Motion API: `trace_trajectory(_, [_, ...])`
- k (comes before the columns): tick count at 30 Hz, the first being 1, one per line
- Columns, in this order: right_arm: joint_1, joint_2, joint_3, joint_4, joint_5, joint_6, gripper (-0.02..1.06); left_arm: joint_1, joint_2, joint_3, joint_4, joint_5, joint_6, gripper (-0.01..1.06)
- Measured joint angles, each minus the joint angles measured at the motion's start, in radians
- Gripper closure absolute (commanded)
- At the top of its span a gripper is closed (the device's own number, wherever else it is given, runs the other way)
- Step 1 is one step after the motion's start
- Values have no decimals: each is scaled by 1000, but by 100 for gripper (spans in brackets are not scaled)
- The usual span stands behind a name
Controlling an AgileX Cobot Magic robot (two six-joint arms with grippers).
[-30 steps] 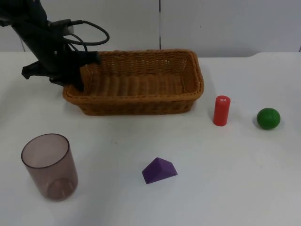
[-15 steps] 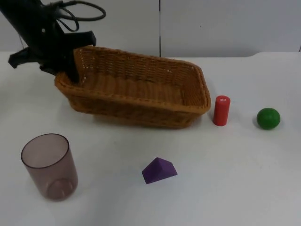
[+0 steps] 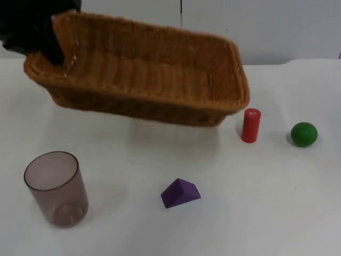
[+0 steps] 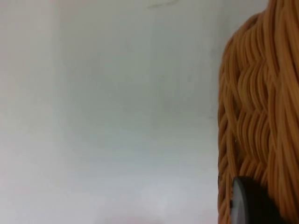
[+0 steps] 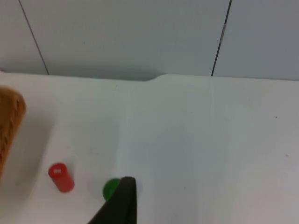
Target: Pick up the basket with the left hand and place the triangular block into the basket with the right hand.
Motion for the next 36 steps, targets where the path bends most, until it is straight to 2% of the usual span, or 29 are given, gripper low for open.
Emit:
trace_trajectory(8, [0, 0, 0, 28, 61, -69, 0, 0, -134, 10, -68, 45, -54, 105])
trace_trajectory(11, [0, 0, 0, 121, 87, -151, 0, 0, -176, 26, -66, 48, -74, 105])
trace_trajectory(12, [0, 0, 0, 121, 87, -151, 0, 0, -176, 26, -66, 48, -74, 105])
trace_trajectory(15, [0, 2, 0, 234, 129, -273, 0, 7, -192, 63, -56, 46, -101, 105])
trace_trajectory(16, [0, 2, 0, 234, 129, -273, 0, 7, -192, 63, -56, 46, -101, 105])
trace_trajectory(17, [0, 12, 0, 285, 153, -332, 0, 15, -192, 69, -49, 46, -112, 105])
trace_trajectory(22, [2, 87, -2, 461, 227, -532, 0, 120, -192, 73, -35, 15, -201, 105])
trace_trajectory(23, [2, 87, -2, 461, 227, -532, 0, 120, -192, 73, -35, 15, -201, 105])
trace_trajectory(25, [23, 135, -2, 507, 239, -620, 0, 155, -192, 73, -35, 0, -222, 105])
trace_trajectory(29, [103, 254, -2, 528, 226, -748, 0, 180, -192, 73, -38, -18, -235, 105])
trace_trajectory(30, [103, 254, -2, 528, 226, -748, 0, 180, -192, 73, -38, -18, -235, 105])
trace_trajectory(35, [259, 491, -2, 537, 86, -927, 0, 180, -192, 74, -40, -18, -235, 105])
trace_trajectory(36, [259, 491, -2, 537, 86, -927, 0, 180, -192, 74, -40, -18, -235, 105])
